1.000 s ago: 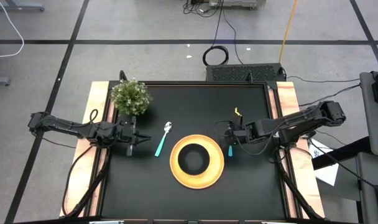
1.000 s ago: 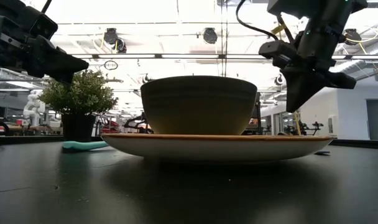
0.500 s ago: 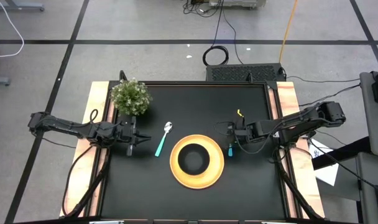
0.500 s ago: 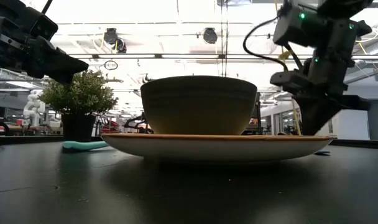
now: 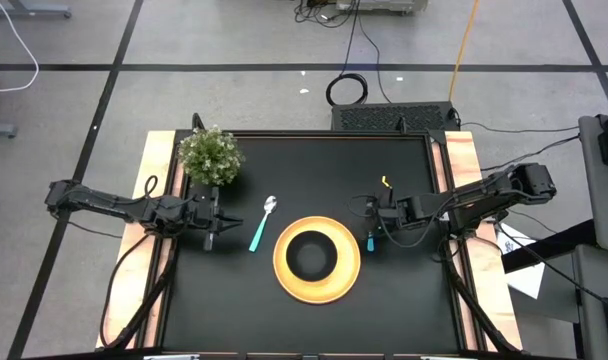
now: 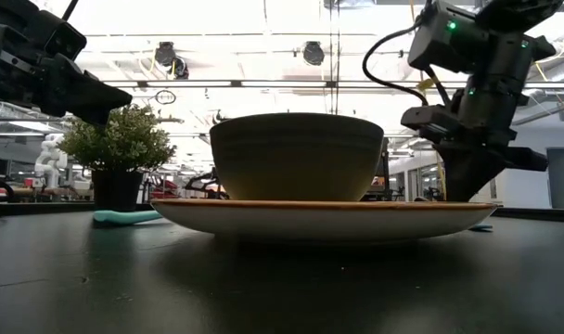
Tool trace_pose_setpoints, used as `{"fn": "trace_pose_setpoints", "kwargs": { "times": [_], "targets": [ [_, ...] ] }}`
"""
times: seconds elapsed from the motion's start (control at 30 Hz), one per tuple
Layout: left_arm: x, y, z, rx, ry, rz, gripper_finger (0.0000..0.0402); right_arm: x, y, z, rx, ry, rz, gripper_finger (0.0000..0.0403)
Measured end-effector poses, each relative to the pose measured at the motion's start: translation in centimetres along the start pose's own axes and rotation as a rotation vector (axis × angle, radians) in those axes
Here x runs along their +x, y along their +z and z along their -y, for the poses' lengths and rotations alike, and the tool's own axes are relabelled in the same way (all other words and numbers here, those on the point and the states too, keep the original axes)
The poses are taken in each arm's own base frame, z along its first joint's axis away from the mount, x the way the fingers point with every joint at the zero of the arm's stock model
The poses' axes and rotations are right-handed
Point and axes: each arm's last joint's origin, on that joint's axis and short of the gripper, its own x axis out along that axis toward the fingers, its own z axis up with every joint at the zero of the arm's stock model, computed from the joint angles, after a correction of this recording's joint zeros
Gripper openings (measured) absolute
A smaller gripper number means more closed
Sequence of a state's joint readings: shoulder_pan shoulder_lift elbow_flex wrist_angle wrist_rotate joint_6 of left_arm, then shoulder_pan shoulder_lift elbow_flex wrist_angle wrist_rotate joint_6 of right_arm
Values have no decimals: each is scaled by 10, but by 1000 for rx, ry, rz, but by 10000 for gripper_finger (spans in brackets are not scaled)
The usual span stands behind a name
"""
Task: Set table place
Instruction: Put the blue fork on the yellow plate to the right of the black bowl
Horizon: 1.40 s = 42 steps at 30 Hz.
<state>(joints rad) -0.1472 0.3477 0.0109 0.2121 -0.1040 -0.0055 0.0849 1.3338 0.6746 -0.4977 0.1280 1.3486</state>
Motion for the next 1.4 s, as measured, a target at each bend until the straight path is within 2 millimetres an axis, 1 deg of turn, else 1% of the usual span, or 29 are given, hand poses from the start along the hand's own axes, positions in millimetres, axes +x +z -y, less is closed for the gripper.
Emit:
{"fn": "trace_pose_setpoints", "kwargs": {
  "times": [0.4,0.6,0.7,0.93,1.07,1.17,1.4],
  "targets": [
    [0,0,0,-4,0,-1,31,-1,1,-7,-159,79,-3,0],
    [0,0,0,-4,-5,-1,31,-7,3,-10,-143,137,14,7],
    [0,-1,0,-3,-16,-8,31,-8,5,-8,-94,126,12,30],
    [0,-1,1,2,-25,-8,31,-6,12,-2,9,75,10,114],
    [0,-1,1,3,-26,-8,31,-6,17,0,40,75,-9,148],
    [0,-1,1,6,-26,-8,31,-5,18,2,66,60,-18,156],
    [0,-2,1,24,-27,-16,31,-4,17,10,107,-16,-71,157]
  ]
}}
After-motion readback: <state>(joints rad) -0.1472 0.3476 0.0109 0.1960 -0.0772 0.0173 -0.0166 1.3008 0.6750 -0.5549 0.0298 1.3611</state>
